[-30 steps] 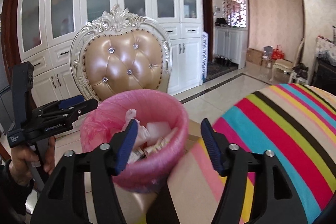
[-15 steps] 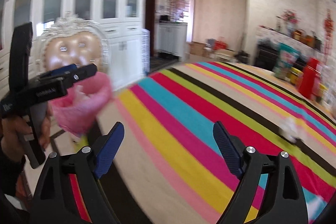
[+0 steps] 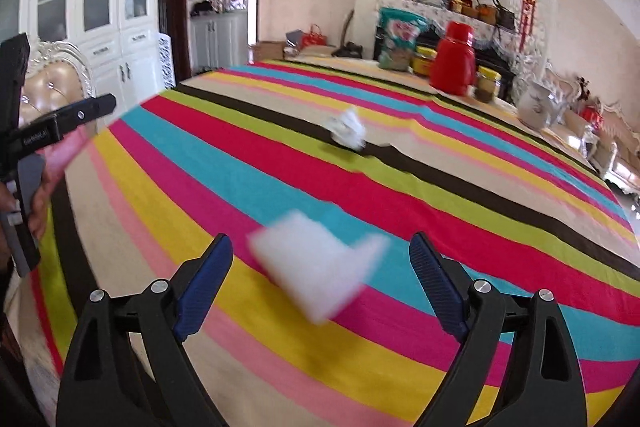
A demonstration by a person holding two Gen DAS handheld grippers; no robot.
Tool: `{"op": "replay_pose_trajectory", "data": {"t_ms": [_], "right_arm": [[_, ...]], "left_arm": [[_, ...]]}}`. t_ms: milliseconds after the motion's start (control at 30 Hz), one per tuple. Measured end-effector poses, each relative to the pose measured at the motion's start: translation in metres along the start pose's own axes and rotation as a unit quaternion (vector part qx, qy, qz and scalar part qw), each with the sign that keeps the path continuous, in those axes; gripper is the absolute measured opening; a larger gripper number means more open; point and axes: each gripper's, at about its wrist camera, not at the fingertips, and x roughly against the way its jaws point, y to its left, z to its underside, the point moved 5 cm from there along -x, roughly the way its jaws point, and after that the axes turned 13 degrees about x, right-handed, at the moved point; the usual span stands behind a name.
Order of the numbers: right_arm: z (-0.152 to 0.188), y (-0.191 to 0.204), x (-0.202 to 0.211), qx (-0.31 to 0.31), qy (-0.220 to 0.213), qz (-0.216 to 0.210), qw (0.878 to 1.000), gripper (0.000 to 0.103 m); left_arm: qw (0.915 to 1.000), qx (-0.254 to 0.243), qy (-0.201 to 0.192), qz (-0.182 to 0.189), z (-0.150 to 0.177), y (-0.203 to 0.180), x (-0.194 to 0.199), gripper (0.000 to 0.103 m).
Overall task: Collect trash
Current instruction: 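Move both open tools back over the table, then grasp a white foam block with the right tool while the left tool grasps a white tissue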
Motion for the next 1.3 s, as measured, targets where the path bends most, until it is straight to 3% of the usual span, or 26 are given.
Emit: {"op": "replay_pose_trajectory", "data": {"t_ms": [200, 500, 567, 600, 933, 1067, 1300], "right_arm": [[0.025, -0.012, -0.031, 0.017, 0.048, -0.040, 0.998, 0.084], [0.009, 0.006, -0.072, 0.062, 0.081, -0.091, 0.991, 0.084], [0.007, 0.012, -0.076, 0.071, 0.086, -0.099, 0.989, 0.059], [0.004, 0.014, -0.075, 0.068, 0.081, -0.109, 0.988, 0.059], [-0.011, -0.030, -0.071, -0.011, 0.030, -0.020, 0.999, 0.058], [-0.012, -0.063, -0.079, -0.057, 0.026, 0.017, 0.998, 0.058], [-0.010, -0.106, -0.084, -0.122, 0.006, 0.036, 0.992, 0.058]], "left_arm": [[0.9997, -0.016, 0.016, 0.002, 0.011, -0.030, -0.027, 0.098], [0.9986, -0.038, 0.033, -0.016, 0.009, -0.046, -0.061, 0.098], [0.9982, -0.040, 0.041, -0.018, 0.007, -0.048, -0.071, 0.098], [0.9980, -0.041, 0.045, -0.018, 0.007, -0.048, -0.076, 0.098], [0.9932, -0.036, 0.110, -0.018, 0.006, -0.071, -0.153, 0.098], [0.9923, -0.043, 0.115, -0.018, 0.006, -0.096, -0.180, 0.098], [0.9887, -0.049, 0.139, -0.024, 0.011, -0.137, -0.239, 0.097]]}}
